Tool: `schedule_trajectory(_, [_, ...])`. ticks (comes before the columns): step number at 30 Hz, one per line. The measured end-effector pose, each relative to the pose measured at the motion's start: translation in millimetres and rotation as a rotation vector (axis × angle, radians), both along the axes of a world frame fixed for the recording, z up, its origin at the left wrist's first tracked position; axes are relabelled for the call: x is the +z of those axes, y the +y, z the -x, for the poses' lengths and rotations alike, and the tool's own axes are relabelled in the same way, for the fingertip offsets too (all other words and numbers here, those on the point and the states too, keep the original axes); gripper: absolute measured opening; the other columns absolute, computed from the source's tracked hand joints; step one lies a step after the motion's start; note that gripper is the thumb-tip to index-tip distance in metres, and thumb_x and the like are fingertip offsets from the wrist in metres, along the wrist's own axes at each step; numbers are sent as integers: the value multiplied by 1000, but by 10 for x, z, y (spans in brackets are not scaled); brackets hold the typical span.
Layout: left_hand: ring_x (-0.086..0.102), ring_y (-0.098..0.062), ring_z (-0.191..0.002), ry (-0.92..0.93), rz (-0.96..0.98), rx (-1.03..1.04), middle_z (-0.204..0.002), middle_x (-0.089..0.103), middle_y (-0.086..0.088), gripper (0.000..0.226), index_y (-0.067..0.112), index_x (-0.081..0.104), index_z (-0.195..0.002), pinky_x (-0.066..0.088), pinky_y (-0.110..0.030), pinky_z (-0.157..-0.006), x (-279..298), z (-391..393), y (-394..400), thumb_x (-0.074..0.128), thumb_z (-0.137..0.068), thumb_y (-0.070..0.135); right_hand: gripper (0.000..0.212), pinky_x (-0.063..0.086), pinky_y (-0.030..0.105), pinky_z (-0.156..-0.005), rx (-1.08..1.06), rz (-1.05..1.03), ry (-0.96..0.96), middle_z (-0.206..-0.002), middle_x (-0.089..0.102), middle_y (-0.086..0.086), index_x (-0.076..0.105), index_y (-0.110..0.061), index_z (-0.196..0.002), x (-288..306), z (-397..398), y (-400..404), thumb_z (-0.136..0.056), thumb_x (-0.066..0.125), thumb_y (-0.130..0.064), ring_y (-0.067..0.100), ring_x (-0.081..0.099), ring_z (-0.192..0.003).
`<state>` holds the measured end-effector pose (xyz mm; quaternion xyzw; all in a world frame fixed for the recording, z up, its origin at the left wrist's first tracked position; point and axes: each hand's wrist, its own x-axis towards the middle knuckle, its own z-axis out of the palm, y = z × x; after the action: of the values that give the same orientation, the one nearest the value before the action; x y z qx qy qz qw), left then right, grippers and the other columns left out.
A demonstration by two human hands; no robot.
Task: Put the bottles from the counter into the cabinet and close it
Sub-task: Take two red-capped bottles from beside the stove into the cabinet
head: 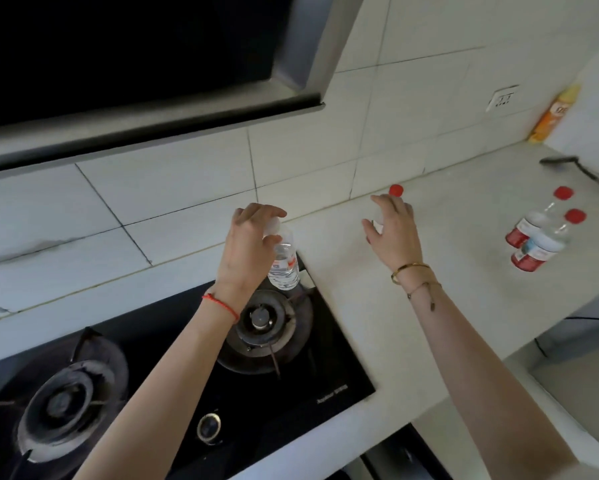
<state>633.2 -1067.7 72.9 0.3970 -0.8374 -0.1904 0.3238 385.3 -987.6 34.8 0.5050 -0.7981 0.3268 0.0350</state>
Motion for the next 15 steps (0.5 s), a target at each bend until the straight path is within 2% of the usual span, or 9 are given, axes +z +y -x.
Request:
schedule_trajectory(6, [53, -23, -100, 29, -40, 37, -110, 64, 0, 43, 17, 68, -112, 38, -21, -81, -5, 641, 211, 68, -77, -8, 50, 42, 45, -100, -30, -146, 1, -137, 47, 11, 45, -11, -138, -60, 908, -294, -90, 58, -17, 35, 39, -125])
schedule_trajectory(11, [53, -22, -100, 14, -78, 79, -111, 64, 1, 42, 18, 67, -112, 42, -23, -81, -49, 1018, 314, 68, -78, -7, 53, 43, 45, -100, -16, -250, -20, -142, 43, 12, 40, -12, -141, -235, 1331, -505, -91, 57, -17, 36, 39, -127])
schedule_trajectory(15, [53, -21, -99, 1, -97, 103, -111, 64, 3, 40, 19, 67, -112, 47, -29, -83, -82, 1212, 373, 68, -79, -4, 44, 45, 45, -92, 23, -266, -44, -131, 50, 14, 45, -11, -132, -344, 1476, -587, -90, 57, -15, 36, 46, -117])
